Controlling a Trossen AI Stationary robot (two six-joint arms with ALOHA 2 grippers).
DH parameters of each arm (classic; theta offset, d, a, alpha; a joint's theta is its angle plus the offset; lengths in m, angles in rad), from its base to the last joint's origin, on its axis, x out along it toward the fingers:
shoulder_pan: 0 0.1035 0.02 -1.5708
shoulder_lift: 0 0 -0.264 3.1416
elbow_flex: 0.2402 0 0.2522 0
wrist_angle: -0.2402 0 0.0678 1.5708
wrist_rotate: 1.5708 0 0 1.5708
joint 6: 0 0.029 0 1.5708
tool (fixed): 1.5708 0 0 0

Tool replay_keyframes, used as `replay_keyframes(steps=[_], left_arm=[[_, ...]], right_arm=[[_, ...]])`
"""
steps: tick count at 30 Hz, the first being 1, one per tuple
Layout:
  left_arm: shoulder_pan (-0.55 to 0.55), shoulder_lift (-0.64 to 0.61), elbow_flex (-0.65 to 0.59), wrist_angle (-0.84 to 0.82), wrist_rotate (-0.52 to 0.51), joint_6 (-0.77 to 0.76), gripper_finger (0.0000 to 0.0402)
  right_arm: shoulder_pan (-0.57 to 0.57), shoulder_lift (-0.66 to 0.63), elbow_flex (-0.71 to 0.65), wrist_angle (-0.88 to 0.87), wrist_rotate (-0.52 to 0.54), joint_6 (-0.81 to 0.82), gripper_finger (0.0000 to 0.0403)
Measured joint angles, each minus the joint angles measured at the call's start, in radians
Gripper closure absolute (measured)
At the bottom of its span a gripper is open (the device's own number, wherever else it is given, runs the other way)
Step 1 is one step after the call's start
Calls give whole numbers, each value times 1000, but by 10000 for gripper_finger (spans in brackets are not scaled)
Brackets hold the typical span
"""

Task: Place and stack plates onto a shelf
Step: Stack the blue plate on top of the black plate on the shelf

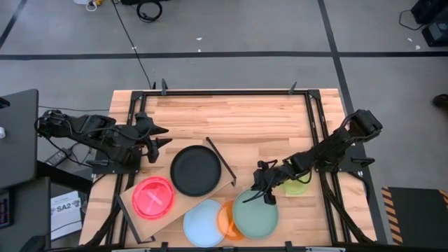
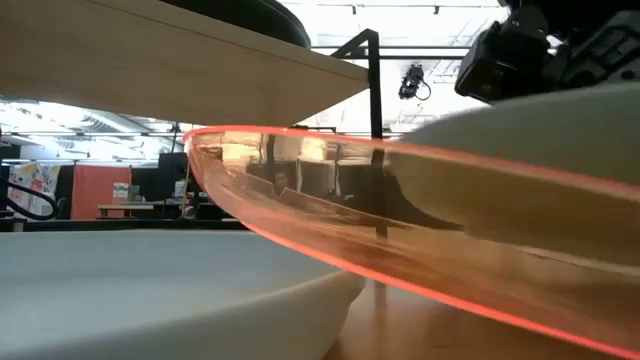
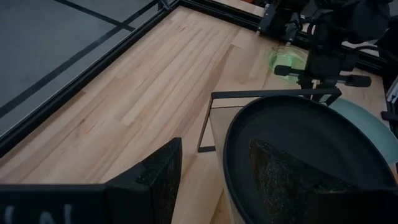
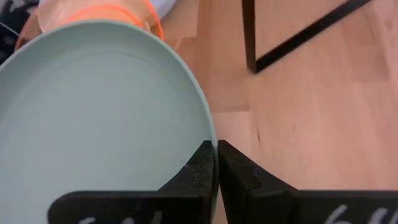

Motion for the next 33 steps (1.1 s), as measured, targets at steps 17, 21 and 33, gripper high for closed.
replay_keyframes(steps=[17,21,33], left_arm=[[0,0,0,0,0,0,209],[0,0,0,0,0,0,209],[0,0,0,0,0,2,209]], right_arm=[[-42,-292,0,-135,-9,-59,383],[-74,-400,0,-136,-29,-47,383],[-222,-536,137,-237,-4,-129,383]])
